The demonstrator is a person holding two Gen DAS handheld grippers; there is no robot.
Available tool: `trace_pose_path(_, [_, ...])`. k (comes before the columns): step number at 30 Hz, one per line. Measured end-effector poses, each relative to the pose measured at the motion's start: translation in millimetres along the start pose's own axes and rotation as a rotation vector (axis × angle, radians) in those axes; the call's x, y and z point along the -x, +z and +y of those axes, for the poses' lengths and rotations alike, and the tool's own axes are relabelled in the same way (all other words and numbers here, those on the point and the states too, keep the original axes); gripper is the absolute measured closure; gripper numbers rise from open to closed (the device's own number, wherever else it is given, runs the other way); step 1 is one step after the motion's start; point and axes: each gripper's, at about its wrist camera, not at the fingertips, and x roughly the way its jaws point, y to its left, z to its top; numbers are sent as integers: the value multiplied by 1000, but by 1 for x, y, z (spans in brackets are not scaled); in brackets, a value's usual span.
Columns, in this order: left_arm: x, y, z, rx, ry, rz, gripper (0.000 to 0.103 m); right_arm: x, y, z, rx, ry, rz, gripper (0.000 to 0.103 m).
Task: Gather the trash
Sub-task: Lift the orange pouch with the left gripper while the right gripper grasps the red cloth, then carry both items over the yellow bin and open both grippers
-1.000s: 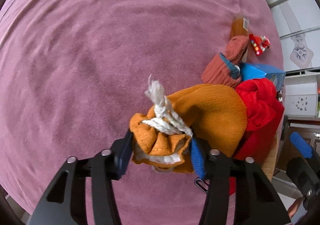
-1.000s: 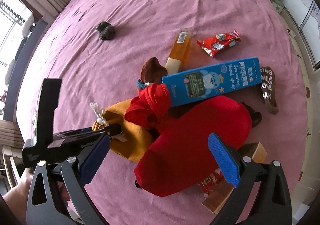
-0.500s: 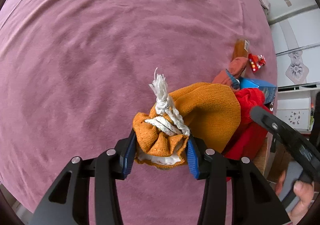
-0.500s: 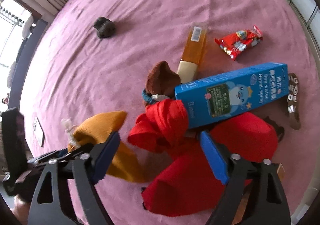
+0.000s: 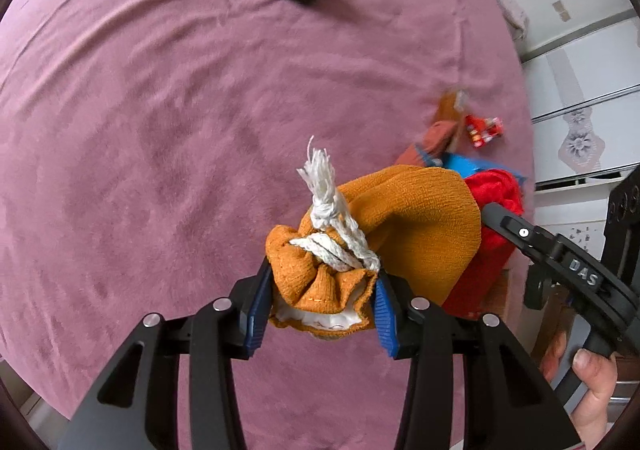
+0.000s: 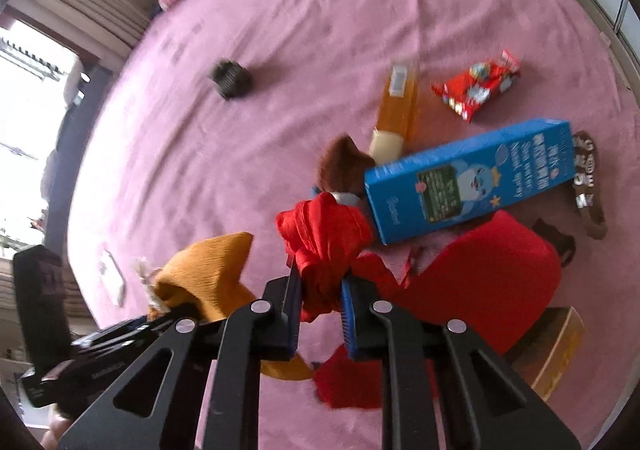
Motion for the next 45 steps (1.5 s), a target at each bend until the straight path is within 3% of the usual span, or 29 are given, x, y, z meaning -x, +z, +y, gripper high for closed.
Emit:
trace_pose_path(8, [50, -8, -40, -89, -10, -50, 59, 91, -2, 0, -53, 122, -141, 87])
trace_pose_path(18, [72, -47, -128, -252, -55, -40, 59, 175, -42, -43, -67, 58, -222, 87])
trace_pose_path(33, [2, -127, -292, -542, -100, 123, 59, 256, -140, -186, -305, -81, -290, 86])
trace_pose_path(45, [-74, -183, -414, -735, -92, 226, 59, 288, -195, -305, -510, -165, -332, 86])
